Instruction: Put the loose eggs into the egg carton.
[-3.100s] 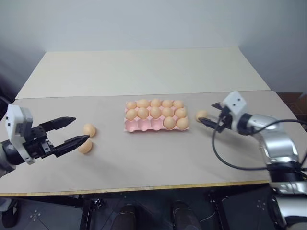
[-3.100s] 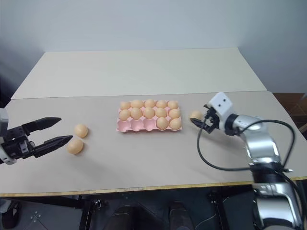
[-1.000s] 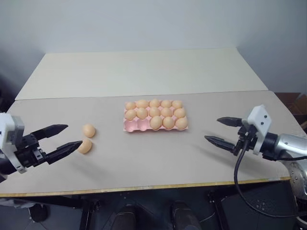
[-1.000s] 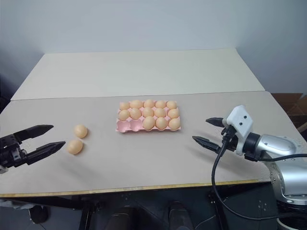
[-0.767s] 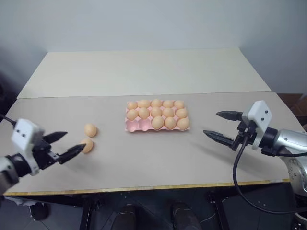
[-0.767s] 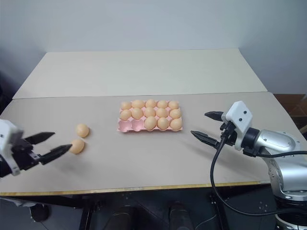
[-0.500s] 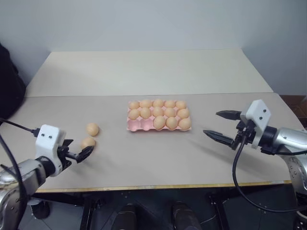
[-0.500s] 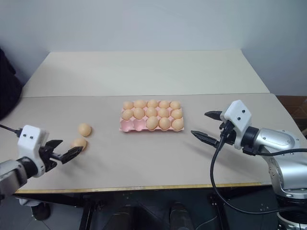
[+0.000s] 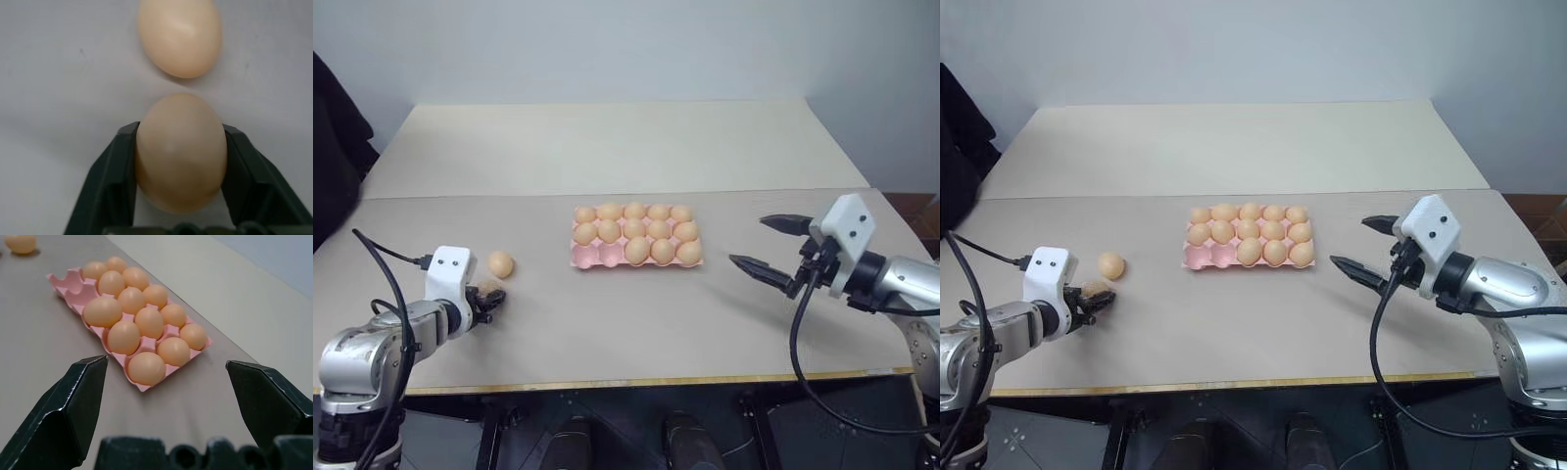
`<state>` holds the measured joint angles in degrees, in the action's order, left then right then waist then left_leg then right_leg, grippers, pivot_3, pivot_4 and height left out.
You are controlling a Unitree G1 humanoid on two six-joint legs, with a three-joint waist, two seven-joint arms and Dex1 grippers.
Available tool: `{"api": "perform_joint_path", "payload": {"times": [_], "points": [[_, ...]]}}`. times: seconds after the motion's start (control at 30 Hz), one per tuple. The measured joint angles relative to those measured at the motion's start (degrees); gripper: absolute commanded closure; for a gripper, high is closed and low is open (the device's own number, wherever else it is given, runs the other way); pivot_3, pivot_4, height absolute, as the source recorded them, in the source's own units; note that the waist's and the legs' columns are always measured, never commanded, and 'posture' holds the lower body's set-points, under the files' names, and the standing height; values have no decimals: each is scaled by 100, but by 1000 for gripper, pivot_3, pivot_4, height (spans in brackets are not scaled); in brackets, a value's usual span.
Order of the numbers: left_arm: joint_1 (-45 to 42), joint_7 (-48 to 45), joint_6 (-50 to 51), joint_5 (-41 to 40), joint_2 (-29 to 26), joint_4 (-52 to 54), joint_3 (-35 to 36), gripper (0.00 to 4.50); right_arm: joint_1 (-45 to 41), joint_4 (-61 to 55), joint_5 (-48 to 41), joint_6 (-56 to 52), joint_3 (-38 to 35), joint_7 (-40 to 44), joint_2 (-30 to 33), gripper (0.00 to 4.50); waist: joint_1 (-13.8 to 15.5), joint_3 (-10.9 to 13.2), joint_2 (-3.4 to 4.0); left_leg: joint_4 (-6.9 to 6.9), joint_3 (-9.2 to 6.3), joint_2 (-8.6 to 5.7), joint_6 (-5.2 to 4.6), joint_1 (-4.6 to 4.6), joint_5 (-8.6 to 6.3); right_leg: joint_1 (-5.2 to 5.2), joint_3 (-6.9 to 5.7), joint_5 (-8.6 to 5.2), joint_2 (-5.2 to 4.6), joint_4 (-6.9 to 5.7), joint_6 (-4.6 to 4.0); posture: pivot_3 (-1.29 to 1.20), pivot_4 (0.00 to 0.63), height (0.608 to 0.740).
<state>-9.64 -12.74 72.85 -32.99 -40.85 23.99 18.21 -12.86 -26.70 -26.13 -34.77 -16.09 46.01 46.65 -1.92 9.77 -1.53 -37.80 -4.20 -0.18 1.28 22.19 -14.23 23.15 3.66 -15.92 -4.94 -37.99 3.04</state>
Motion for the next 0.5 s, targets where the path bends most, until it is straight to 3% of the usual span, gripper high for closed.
{"api": "perform_joint_path", "payload": {"times": [0.1, 0.23, 0.5], "points": [[314, -757, -451, -31, -716, 427, -13, 2754, 37, -15, -7, -44, -76, -101, 0, 0, -27, 2, -3, 1, 1, 1, 0, 7, 0, 7, 1, 0, -2, 3, 0, 0, 150, 740], [-245, -1423, -854, -431, -749, 872, -48, 2754, 79, -48, -22, -50, -70, -133, -21, 0, 84, 2, -3, -4, 2, -4, 2, 1, 1, -7, -6, 1, -7, 3, 2, 0, 150, 740], [-2128, -1637, -1444, 3, 342, -168, -2009, 2754, -21, -81, -4, -48, 74, -359, -202, 0, 109, -1, -8, -11, 3, -10, 2, 18, 2, 2, -5, 6, -7, 10, 10, 0, 150, 740]]}}
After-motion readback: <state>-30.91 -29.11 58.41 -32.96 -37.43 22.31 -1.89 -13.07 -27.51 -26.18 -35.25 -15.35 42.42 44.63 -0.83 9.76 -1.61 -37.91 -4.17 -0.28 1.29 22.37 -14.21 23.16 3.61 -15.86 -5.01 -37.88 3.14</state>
